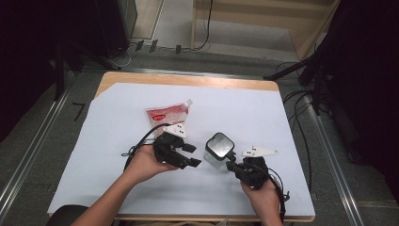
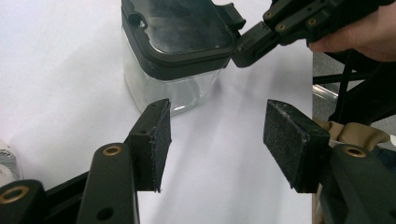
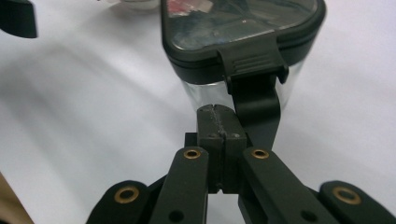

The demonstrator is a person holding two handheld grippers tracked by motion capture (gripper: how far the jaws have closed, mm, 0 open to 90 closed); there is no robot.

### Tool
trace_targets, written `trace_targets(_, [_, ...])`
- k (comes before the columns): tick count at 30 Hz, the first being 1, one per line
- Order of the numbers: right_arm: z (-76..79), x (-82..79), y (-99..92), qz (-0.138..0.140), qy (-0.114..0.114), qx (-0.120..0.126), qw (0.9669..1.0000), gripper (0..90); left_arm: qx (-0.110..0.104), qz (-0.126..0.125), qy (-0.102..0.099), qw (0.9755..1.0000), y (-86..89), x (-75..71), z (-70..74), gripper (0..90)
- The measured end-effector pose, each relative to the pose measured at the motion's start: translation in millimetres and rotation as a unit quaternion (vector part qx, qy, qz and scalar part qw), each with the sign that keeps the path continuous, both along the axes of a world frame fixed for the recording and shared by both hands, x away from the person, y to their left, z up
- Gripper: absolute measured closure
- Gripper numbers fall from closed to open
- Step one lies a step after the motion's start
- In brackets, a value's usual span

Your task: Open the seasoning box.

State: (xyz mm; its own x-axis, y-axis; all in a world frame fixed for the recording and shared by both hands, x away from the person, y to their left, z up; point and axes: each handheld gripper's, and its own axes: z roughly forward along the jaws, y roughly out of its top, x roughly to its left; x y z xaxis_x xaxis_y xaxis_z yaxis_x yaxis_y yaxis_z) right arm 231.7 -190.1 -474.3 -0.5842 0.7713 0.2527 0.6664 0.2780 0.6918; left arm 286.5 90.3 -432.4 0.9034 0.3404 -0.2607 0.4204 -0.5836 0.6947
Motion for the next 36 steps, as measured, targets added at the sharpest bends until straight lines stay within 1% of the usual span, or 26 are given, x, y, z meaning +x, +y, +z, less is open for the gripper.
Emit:
trace_targets(2, [0.0, 0.7, -2.4, -0.003, 0.001, 0.002, 1.0000, 90.0, 0.001, -0.001, 0.001, 1.0000, -1.4, 0.3, -0.9, 42.0])
trace_targets(4, [0.6, 1.6, -7.6, -0.013, 0.004, 0.006, 0.9999, 90.0, 0.001, -0.003, 0.002, 1.0000, -2.9, 1.0, -2.1, 41.6])
trace_targets(8, [1.5, 3.6, -15.0, -0.020, 0.001, -0.001, 0.9998, 90.0, -0.001, -0.002, 0.005, 1.0000, -5.6, 3.0, -3.7, 41.7])
trace_targets(10, [2.4, 4.6, -18.3, -0.024, -0.001, -0.003, 0.9997, 90.0, -0.003, -0.001, 0.003, 1.0000, -7.3, 3.4, -4.5, 41.9])
trace_targets(11, [1.7, 6.7, -22.6, -0.027, 0.001, -0.005, 0.9996, 90.0, 0.000, -0.002, 0.001, 1.0000, -8.4, 3.9, -4.9, 42.0])
trace_targets(15, [1.6, 10.0, -28.4, -0.034, 0.004, -0.007, 0.9994, 90.0, 0.001, 0.003, 0.001, 1.0000, -15.1, 6.4, -8.8, 42.2])
trace_targets(16, [2.8, 12.6, -33.0, -0.041, 0.006, -0.006, 0.9991, 90.0, -0.003, 0.006, 0.003, 1.0000, -18.2, 6.5, -10.9, 42.2])
trace_targets(17, [2.8, 12.6, -33.0, -0.041, 0.006, -0.006, 0.9991, 90.0, -0.003, 0.006, 0.003, 1.0000, -18.2, 6.5, -10.9, 42.2])
trace_targets(18, [2.9, 13.8, -34.4, -0.042, 0.005, -0.004, 0.9991, 90.0, 0.000, 0.004, -0.001, 1.0000, -20.4, 7.1, -12.0, 42.2])
trace_targets(19, [3.3, 16.0, -36.3, -0.043, 0.006, 0.000, 0.9991, 90.0, -0.004, 0.005, -0.002, 1.0000, -22.6, 7.6, -13.5, 42.2])
trace_targets(20, [3.2, 18.3, -37.9, -0.041, 0.007, 0.004, 0.9991, 90.0, -0.003, 0.007, -0.003, 1.0000, -23.7, 8.0, -14.2, 42.2])
trace_targets(21, [3.3, 19.8, -38.9, -0.040, 0.012, 0.005, 0.9991, 90.0, -0.008, 0.012, 0.002, 0.9999, -27.5, 9.7, -16.5, 42.1])
trace_targets(23, [3.3, 21.1, -39.5, -0.037, 0.011, 0.002, 0.9992, 90.0, -0.007, 0.015, 0.005, 0.9998, -29.3, 9.6, -17.0, 42.0])
trace_targets(24, [4.0, 23.0, -39.5, -0.034, 0.008, -0.005, 0.9994, 90.0, -0.003, 0.011, 0.000, 0.9999, -33.5, 10.2, -18.2, 42.0])
trace_targets(26, [3.9, 25.3, -40.2, -0.030, 0.005, -0.009, 0.9995, 90.0, 0.003, 0.009, -0.006, 0.9999, -38.1, 10.4, -20.5, 42.2])
trace_targets(28, [3.6, 26.5, -40.6, -0.031, 0.007, -0.008, 0.9995, 90.0, 0.005, 0.008, -0.006, 0.9999, -40.3, 10.9, -22.1, 42.2])
trace_targets(29, [2.9, 28.5, -40.6, -0.026, 0.009, -0.001, 0.9996, 90.0, 0.005, 0.010, -0.004, 0.9999, -43.0, 11.0, -24.1, 42.3])
trace_targets(30, [2.9, 28.5, -40.6, -0.026, 0.009, -0.001, 0.9996, 90.0, 0.006, 0.010, -0.005, 0.9999, -44.2, 11.1, -25.1, 42.3])
trace_targets(31, [4.0, 28.2, -39.4, -0.025, 0.007, 0.007, 0.9996, 90.0, 0.003, 0.010, -0.004, 0.9999, -47.7, 10.2, -26.8, 42.8])
trace_targets(33, [4.4, 28.3, -38.8, -0.024, 0.006, 0.009, 0.9997, 90.0, 0.003, 0.006, -0.006, 1.0000, -49.7, 10.2, -26.7, 43.0])
trace_targets(35, [5.1, 28.5, -36.2, -0.017, -0.005, -0.006, 0.9998, 90.0, 0.012, 0.012, -0.011, 0.9998, -52.5, 8.8, -25.2, 42.7])
trace_targets(36, [5.6, 29.3, -36.0, -0.015, -0.004, -0.009, 0.9998, 90.0, 0.007, 0.010, -0.010, 0.9999, -52.9, 8.6, -25.5, 42.9])
